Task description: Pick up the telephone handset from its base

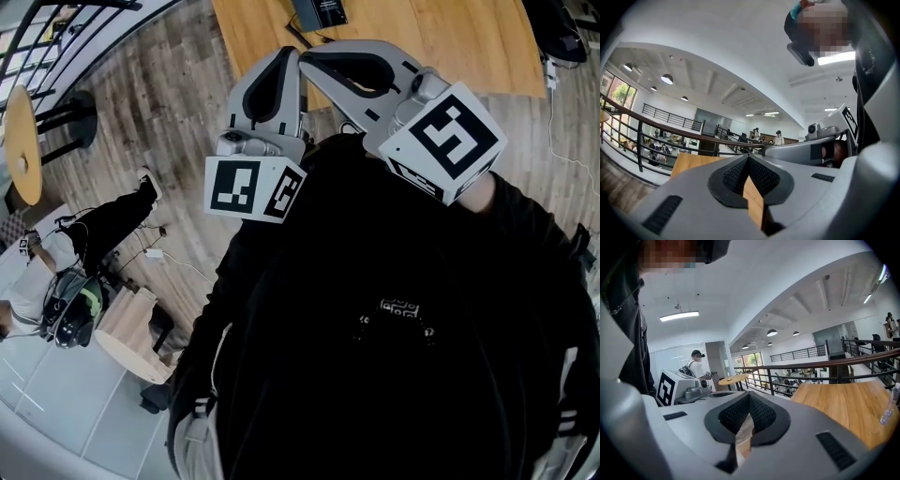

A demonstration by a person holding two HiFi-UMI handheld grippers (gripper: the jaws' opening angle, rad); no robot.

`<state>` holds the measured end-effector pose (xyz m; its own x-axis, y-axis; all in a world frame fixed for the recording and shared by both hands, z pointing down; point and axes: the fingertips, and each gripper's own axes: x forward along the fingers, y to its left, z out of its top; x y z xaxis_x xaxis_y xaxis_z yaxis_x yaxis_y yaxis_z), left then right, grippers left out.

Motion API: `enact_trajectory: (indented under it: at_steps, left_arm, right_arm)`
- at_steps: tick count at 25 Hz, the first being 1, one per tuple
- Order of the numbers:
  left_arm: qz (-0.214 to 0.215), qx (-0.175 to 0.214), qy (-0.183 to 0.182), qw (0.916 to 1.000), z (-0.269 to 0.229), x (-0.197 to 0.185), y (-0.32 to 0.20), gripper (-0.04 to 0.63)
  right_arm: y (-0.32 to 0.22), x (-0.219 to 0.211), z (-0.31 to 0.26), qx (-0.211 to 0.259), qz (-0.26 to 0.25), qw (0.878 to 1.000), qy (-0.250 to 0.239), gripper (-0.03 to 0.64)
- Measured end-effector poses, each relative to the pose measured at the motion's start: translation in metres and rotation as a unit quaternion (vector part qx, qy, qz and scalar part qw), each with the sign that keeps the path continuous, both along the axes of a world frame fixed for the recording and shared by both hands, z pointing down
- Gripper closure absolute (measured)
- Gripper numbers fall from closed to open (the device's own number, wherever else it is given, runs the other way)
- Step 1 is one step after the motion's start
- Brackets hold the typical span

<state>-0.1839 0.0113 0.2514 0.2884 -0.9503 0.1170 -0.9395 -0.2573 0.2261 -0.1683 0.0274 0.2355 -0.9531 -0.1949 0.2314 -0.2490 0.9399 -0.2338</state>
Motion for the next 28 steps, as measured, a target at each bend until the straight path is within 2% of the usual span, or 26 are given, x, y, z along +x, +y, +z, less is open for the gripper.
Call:
enact_trajectory:
  at_steps: [7,15,28]
  left_arm:
    - [-0.029,-0.005,-0.004,0.9995,-0.003,-0.010,-0.019,0.589]
    - [-0.038,-0.024,0.003,0.9990,0.011,-0.001,-0.067,0.589]
    - [0.000,-0.079,0.010,0.9968,0.044,0.047,-0.143,0.590]
  right_arm:
    - [-0.021,-0.011,-0.006,0.001,-0.029,1.000,-0.007,0.600]
    - [-0.070,-0.002,0.006,-0.018,-0.038,0.999,-0.002,0.600]
    - [-0.147,0.044,0.038,-0.072,0.001,0.997,0.004,0.601]
